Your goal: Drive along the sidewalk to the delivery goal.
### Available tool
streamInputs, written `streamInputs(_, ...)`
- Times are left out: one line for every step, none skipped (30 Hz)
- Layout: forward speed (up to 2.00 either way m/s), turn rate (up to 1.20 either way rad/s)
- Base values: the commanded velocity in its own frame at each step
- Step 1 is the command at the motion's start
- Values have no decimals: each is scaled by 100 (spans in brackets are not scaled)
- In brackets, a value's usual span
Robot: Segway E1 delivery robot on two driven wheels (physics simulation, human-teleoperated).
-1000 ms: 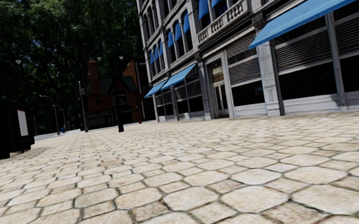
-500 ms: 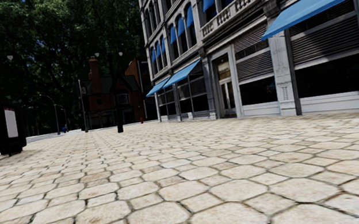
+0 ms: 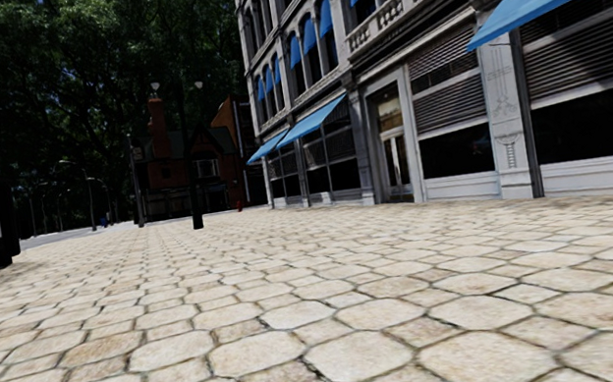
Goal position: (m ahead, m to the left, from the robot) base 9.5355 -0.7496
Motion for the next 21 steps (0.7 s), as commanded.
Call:
streamInputs(200,0)
streamInputs(200,0)
streamInputs(200,0)
streamInputs(200,0)
streamInputs(200,0)
streamInputs(200,0)
streamInputs(200,0)
streamInputs(200,0)
streamInputs(200,0)
streamInputs(200,0)
streamInputs(200,0)
streamInputs(200,0)
streamInputs(200,0)
streamInputs(200,0)
streamInputs(200,0)
streamInputs(200,0)
streamInputs(200,0)
streamInputs(200,0)
streamInputs(200,0)
streamInputs(200,0)
streamInputs(200,0)
